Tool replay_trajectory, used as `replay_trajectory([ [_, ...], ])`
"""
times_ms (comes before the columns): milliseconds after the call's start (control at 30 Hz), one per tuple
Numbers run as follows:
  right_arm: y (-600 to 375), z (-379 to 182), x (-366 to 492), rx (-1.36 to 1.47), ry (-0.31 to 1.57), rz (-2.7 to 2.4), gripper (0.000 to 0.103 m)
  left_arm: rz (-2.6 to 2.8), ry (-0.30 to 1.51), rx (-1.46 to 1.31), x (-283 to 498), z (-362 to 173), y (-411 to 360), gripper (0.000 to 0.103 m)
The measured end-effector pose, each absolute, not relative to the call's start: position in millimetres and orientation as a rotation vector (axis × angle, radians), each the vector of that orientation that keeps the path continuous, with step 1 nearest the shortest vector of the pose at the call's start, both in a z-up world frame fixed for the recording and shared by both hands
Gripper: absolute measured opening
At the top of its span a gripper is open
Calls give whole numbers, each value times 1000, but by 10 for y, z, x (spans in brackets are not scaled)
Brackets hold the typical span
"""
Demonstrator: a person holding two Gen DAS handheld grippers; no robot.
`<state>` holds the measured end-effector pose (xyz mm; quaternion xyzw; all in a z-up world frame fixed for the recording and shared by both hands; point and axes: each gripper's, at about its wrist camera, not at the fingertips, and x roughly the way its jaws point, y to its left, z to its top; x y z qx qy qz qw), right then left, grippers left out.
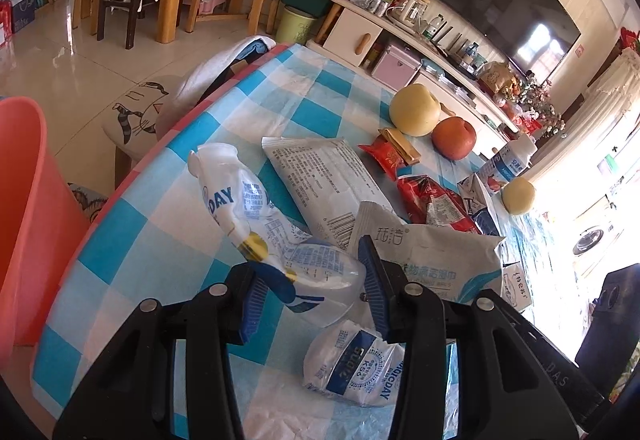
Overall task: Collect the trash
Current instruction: 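Hold the MAGICDAY bag in the left gripper while the right gripper grasps a silver foil wrapper, then carry both held items over the pink bucket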
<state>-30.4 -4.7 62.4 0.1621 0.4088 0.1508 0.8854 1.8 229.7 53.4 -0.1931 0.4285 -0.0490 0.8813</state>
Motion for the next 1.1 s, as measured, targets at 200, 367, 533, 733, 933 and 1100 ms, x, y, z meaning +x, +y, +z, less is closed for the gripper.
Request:
replay_trajectory([
  [200, -34, 890, -452, 261, 771, 254, 13, -116, 870, -407, -35, 600, 2314, 45],
  [367, 134, 1131, -610, 139, 703, 230, 11, -121, 828, -405, -119, 706, 2363, 45],
  [533, 268, 1409, -783, 69, 618, 232, 11, -117, 774, -393, -225, 831, 2433, 45],
  [733, 451, 1726, -868, 103, 550, 305, 11, -37, 666, -378, -409, 1033, 2682, 45],
  [933, 1084, 1984, -835, 150, 544, 505, 11, 235, 531, -445, -656, 1176, 3320, 45],
  [1100, 1932, 2077, -733, 154, 579, 685, 11, 516, 508, -570, -801, 1093, 3965, 45],
])
